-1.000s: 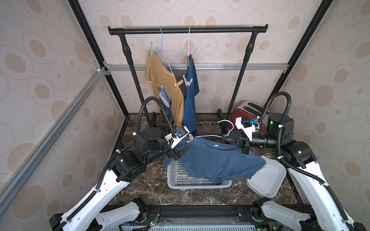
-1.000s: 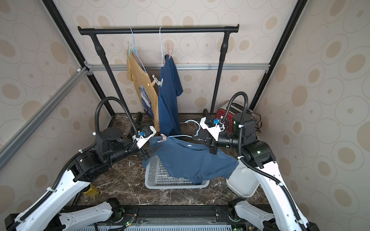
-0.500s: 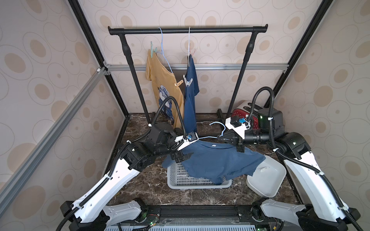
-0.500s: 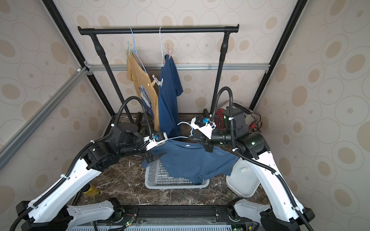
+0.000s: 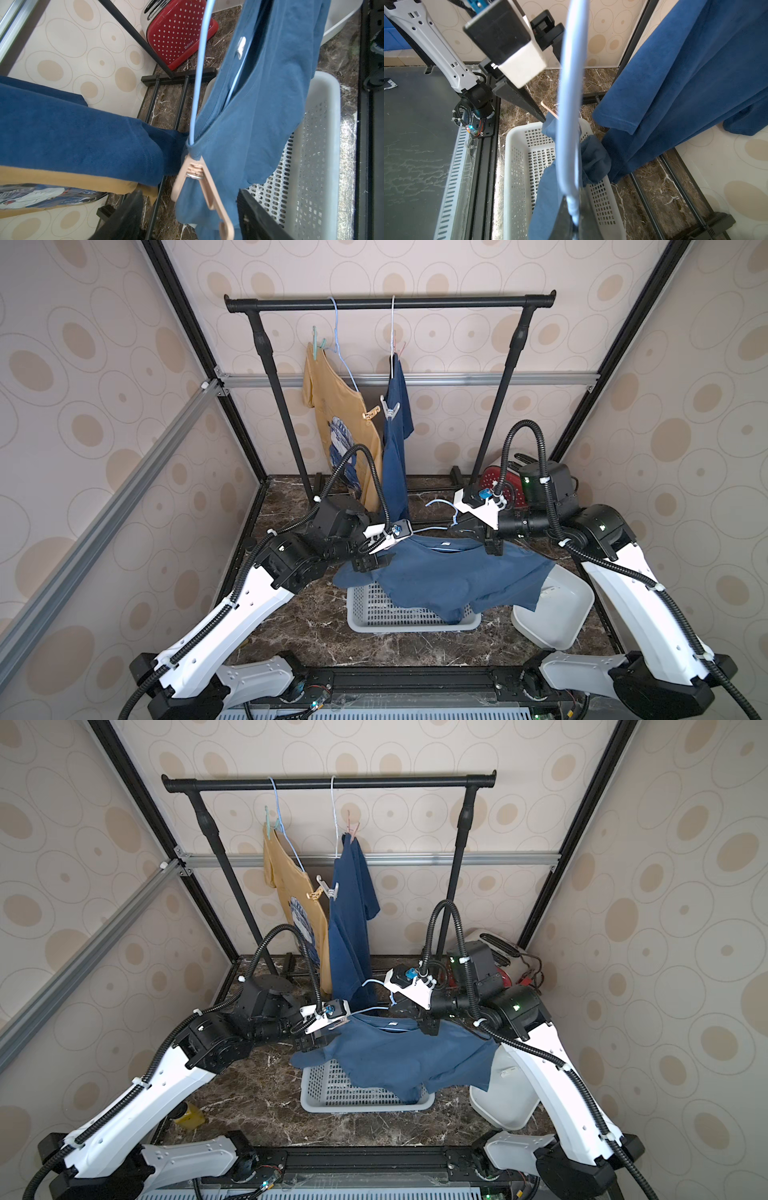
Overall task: Remove the clothespins securing t-shirts to the hanger
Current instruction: Remove the clothespin from the hanger, then place the hanger in the basket.
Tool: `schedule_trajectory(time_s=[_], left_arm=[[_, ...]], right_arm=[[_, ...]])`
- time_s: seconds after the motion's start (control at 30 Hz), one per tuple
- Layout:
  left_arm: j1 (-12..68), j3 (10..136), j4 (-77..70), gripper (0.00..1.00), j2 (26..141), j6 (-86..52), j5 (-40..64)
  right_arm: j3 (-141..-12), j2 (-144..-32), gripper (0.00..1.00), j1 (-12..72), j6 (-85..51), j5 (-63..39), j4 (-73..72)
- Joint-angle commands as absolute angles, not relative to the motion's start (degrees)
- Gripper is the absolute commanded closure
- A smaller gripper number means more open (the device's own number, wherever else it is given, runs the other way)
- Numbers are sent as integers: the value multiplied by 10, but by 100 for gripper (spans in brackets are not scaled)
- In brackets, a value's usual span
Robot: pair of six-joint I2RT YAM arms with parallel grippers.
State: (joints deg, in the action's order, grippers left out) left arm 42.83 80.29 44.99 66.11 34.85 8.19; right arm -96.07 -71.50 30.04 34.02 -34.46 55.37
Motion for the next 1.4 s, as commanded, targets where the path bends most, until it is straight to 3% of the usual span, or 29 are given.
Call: schedule_trajectory(time_s=[0.0, 0.8, 1.37], left_arm=[[425, 806, 449, 31, 661, 373, 84], [428, 798, 432, 76, 674, 348, 112], [426, 824, 477, 78, 582, 344, 34]], right_arm=[[-983, -720, 100, 307, 361, -346, 567], [-985, -721, 100, 312, 365, -344, 569], [-996, -750, 100, 312, 353, -344, 556]])
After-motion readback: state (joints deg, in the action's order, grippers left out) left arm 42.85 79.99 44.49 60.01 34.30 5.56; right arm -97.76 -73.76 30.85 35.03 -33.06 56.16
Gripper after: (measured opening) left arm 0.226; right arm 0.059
